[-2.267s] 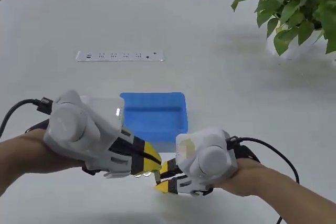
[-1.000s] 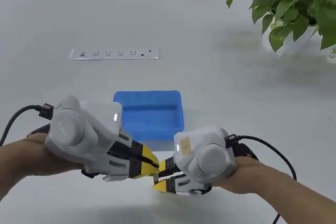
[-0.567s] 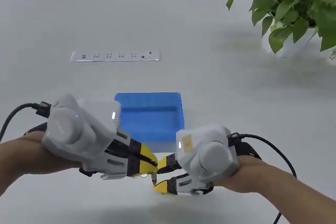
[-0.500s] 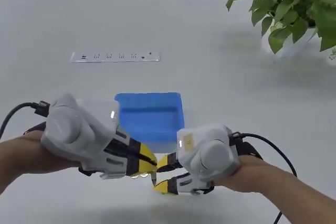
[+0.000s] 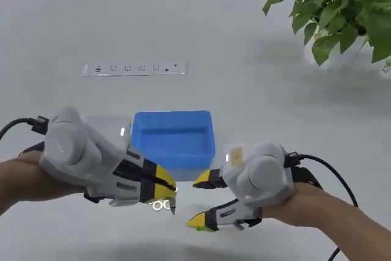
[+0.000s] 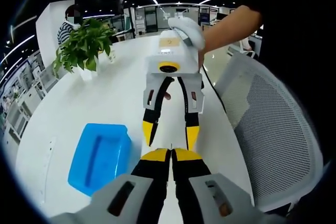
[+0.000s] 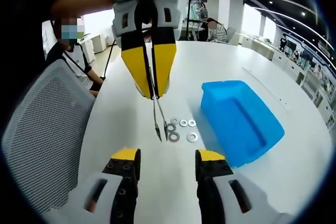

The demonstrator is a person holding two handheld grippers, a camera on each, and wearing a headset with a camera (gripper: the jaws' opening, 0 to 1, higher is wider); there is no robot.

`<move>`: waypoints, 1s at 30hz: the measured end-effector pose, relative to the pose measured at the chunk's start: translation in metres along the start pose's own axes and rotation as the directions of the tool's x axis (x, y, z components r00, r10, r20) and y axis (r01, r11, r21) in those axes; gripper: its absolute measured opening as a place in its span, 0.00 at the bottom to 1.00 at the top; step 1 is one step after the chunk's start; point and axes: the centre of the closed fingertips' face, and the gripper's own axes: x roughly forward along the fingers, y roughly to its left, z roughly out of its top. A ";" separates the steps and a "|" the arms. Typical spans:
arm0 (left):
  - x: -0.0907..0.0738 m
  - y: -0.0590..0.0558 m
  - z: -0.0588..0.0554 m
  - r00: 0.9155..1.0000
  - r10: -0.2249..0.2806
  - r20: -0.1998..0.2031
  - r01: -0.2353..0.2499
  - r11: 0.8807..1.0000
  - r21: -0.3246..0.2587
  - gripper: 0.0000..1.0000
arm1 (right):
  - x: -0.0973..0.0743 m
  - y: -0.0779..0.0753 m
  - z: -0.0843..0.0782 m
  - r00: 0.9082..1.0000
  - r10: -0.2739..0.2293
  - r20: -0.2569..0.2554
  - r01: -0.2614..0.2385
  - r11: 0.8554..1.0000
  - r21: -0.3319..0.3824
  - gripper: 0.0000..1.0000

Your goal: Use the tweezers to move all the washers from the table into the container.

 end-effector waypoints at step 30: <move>-0.003 0.008 -0.013 1.000 0.011 -0.010 -0.011 1.000 -0.002 0.06 | -0.016 -0.011 -0.019 0.997 -0.073 0.009 0.072 0.993 0.091 0.60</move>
